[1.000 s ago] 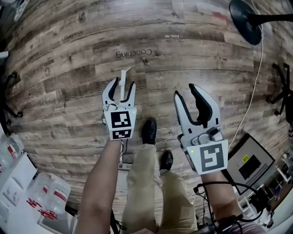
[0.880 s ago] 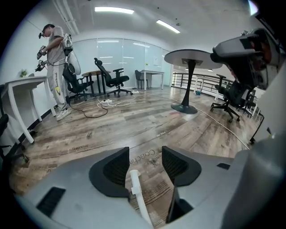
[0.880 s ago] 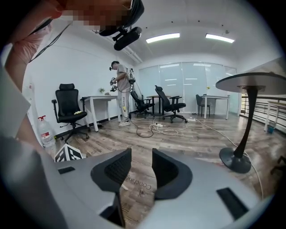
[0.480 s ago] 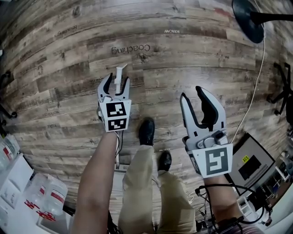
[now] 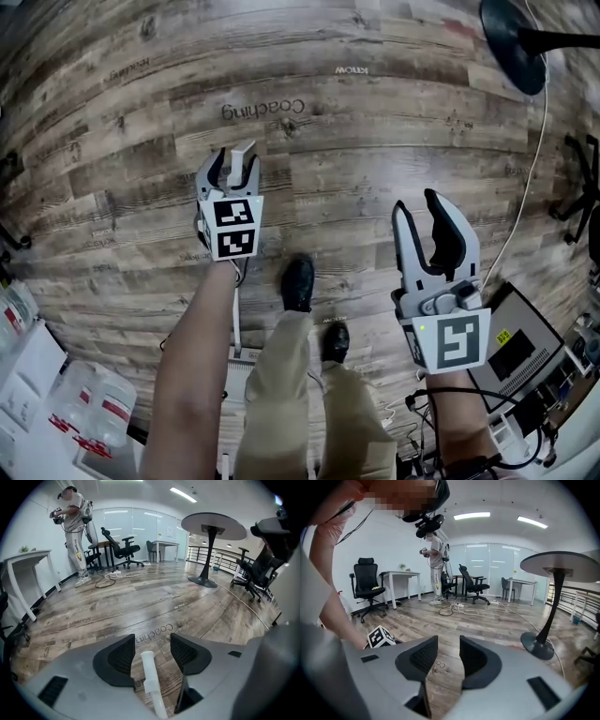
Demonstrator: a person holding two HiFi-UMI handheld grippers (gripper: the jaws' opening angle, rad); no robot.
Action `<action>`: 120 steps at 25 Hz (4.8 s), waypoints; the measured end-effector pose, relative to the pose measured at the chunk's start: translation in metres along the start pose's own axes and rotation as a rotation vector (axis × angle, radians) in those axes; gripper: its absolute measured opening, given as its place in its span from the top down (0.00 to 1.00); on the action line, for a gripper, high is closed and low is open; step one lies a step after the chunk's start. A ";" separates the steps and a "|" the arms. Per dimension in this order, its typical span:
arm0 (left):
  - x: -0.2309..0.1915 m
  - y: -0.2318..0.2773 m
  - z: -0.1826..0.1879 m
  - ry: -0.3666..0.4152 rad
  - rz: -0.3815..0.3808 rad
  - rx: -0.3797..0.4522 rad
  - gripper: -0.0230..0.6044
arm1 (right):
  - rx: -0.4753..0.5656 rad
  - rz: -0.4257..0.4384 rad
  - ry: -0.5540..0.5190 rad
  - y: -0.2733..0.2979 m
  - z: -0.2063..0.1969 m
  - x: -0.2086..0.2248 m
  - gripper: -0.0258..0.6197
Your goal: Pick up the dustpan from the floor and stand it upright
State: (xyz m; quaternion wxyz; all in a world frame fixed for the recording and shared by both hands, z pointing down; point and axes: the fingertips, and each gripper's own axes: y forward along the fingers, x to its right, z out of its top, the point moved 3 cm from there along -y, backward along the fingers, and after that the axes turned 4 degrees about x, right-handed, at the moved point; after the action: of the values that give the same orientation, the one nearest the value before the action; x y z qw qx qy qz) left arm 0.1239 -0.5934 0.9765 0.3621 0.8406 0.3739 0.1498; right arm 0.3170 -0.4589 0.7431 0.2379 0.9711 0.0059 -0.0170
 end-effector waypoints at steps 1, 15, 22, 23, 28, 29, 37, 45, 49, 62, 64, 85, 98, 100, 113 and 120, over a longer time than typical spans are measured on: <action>0.001 0.003 -0.003 0.002 0.000 -0.011 0.58 | -0.003 -0.003 0.001 0.000 -0.003 0.002 0.73; -0.004 0.030 -0.034 -0.040 0.032 -0.116 0.71 | -0.032 -0.049 -0.006 -0.015 -0.028 0.022 0.73; -0.010 0.032 -0.038 -0.046 0.081 -0.152 0.80 | -0.033 -0.061 -0.004 -0.021 -0.034 0.028 0.73; -0.011 0.032 -0.039 -0.055 0.087 -0.159 0.79 | -0.032 -0.060 -0.005 -0.021 -0.034 0.027 0.73; -0.003 0.035 -0.054 -0.013 0.050 -0.204 0.68 | -0.036 -0.061 -0.005 -0.026 -0.038 0.024 0.73; -0.004 0.036 -0.057 -0.023 0.052 -0.211 0.68 | -0.040 -0.062 -0.006 -0.028 -0.040 0.024 0.73; -0.009 0.046 -0.064 -0.034 0.073 -0.259 0.78 | -0.066 -0.081 -0.014 -0.038 -0.053 0.028 0.73; -0.010 0.011 -0.040 -0.063 0.079 -0.179 0.78 | -0.029 -0.054 -0.011 -0.047 -0.030 0.015 0.73; -0.004 -0.029 -0.017 -0.076 0.088 -0.118 0.79 | -0.014 -0.029 -0.001 -0.060 -0.006 0.000 0.73; 0.011 -0.198 0.046 -0.059 0.144 0.048 0.79 | 0.118 0.058 -0.059 -0.129 0.101 -0.026 0.75; 0.016 -0.227 0.051 -0.057 0.158 0.069 0.79 | 0.142 0.065 -0.075 -0.149 0.117 -0.029 0.75; 0.108 -0.512 0.068 -0.004 0.207 0.360 0.79 | 0.379 0.167 -0.131 -0.349 0.212 -0.050 0.77; 0.141 -0.620 0.050 0.003 0.206 0.405 0.79 | 0.397 0.266 -0.168 -0.414 0.241 -0.099 0.77; 0.143 -0.639 0.045 -0.005 0.213 0.416 0.79 | 0.407 0.280 -0.177 -0.420 0.247 -0.110 0.77; 0.169 -0.764 -0.011 -0.026 0.247 0.511 0.79 | 0.439 0.316 -0.218 -0.517 0.254 -0.203 0.77; 0.176 -0.836 -0.058 -0.067 0.310 0.524 0.79 | 0.474 0.329 -0.249 -0.573 0.262 -0.244 0.77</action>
State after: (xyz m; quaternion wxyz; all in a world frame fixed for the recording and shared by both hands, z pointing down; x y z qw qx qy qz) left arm -0.2222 -0.0518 0.4108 0.1180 0.9568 0.2551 0.0739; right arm 0.0540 -0.0730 0.2551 0.0034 0.9779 -0.1847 -0.0980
